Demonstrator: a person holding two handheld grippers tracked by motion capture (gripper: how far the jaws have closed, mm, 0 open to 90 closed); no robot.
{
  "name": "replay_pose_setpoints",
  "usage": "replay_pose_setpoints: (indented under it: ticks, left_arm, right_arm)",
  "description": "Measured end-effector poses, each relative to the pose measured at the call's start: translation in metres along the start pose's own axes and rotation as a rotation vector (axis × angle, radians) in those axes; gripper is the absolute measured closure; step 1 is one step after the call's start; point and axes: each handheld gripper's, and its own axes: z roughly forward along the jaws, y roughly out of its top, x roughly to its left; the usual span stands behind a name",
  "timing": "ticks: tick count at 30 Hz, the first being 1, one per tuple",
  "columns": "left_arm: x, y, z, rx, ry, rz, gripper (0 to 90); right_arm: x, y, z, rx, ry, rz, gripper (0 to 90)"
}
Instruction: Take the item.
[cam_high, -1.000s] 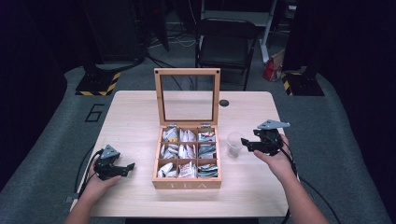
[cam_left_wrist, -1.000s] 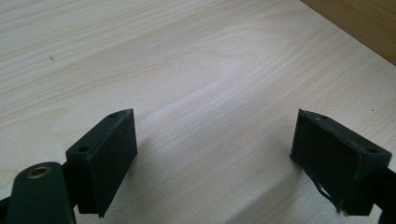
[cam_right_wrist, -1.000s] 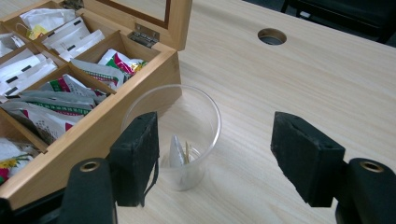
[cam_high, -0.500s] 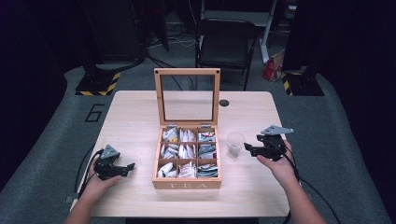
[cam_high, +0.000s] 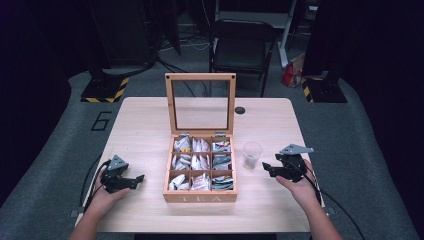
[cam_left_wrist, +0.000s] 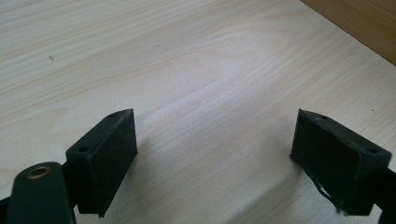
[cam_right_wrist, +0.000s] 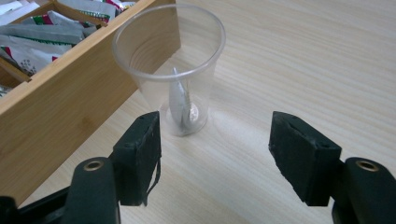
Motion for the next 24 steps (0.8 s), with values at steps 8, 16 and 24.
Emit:
replay_pose_setpoints:
  ticks: [8,16,24]
  left_arm:
    - [0.000,0.000,0.000,0.001,0.000,0.000,13.7]
    - [0.000,0.000,0.000,0.000,0.001,0.002,13.7]
    - [0.000,0.000,0.000,0.000,0.001,0.001,13.7]
  right_arm:
    - [0.004,-0.013,0.003,-0.004,-0.011,0.007,37.8]
    - [0.008,-0.026,0.011,0.017,0.012,0.013,37.9]
    - [0.011,-0.033,0.018,0.031,0.025,0.037,36.8]
